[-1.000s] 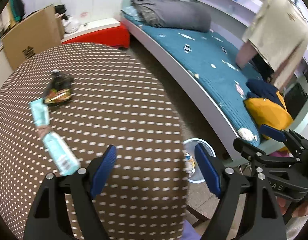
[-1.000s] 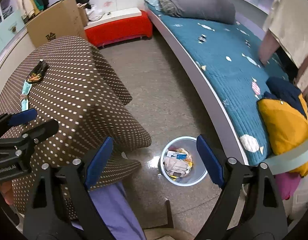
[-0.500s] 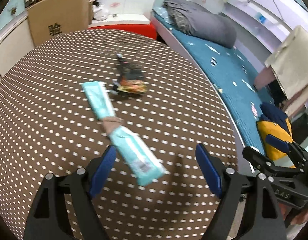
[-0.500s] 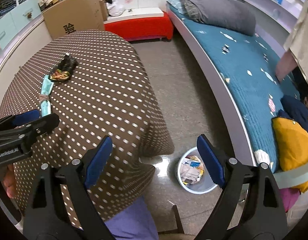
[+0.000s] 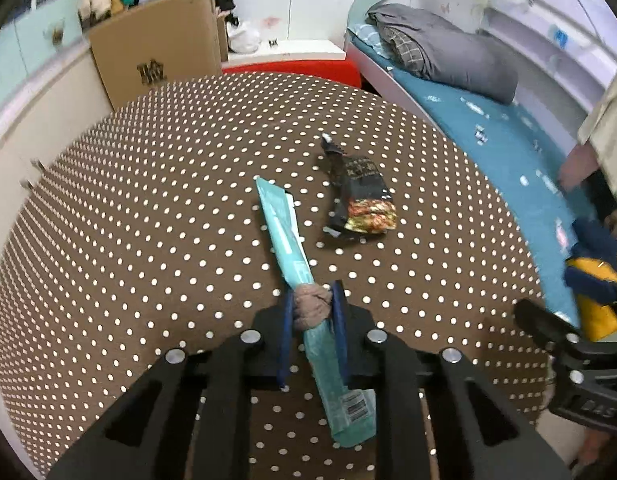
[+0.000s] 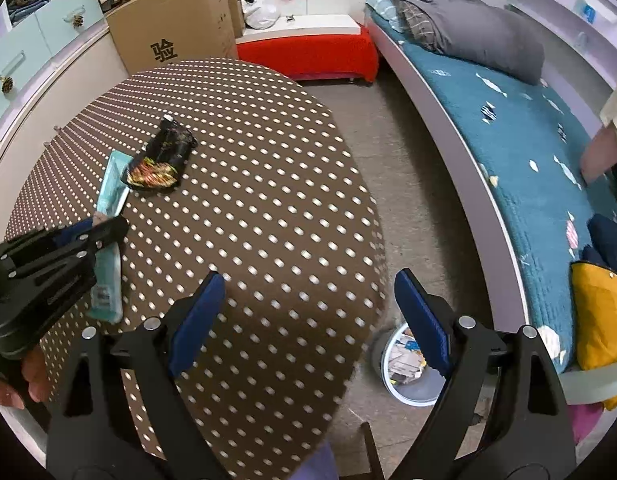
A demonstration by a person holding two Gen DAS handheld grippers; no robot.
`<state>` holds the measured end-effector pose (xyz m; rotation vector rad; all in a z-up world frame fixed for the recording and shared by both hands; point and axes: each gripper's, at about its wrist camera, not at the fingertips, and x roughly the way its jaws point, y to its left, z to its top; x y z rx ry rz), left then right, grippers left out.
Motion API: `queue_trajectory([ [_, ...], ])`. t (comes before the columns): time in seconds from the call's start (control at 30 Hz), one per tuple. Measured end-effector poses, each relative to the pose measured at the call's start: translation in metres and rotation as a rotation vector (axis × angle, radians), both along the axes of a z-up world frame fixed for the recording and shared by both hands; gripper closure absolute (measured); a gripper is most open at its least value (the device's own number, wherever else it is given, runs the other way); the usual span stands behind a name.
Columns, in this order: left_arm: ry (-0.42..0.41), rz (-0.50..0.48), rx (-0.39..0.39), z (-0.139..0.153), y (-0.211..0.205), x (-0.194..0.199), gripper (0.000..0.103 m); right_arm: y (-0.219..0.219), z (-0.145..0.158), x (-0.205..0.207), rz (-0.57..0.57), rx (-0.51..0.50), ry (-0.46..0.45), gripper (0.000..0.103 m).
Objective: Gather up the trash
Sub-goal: 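Grasp the teal toothpaste tube with left tool while right tool grasps dark snack wrapper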
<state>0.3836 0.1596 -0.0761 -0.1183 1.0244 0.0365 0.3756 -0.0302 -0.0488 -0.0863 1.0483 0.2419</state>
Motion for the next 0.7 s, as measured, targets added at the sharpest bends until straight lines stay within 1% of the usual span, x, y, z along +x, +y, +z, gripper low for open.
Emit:
queue_trajectory([
  [0.2, -0.004, 0.029, -0.009, 0.004, 0.039, -0.007, 0.086, 0.028, 0.008, 0.011, 0.056, 0.039, -0.022, 0.018],
  [0.4, -0.030, 0.046, -0.001, 0.016, 0.061, -0.012, 0.086, 0.065, 0.012, 0.027, 0.122, 0.065, -0.028, 0.018],
  [0.63, -0.044, 0.070, 0.017, 0.028, 0.088, -0.015, 0.086, 0.102, 0.001, 0.051, 0.157, 0.040, -0.024, 0.018],
  [0.67, -0.044, 0.074, 0.021, 0.029, 0.090, -0.015, 0.086, 0.105, -0.001, 0.052, 0.157, 0.035, -0.024, 0.019],
  [0.7, -0.043, 0.078, 0.023, 0.029, 0.090, -0.010, 0.086, 0.108, -0.003, 0.055, 0.156, 0.033, -0.029, 0.028],
])
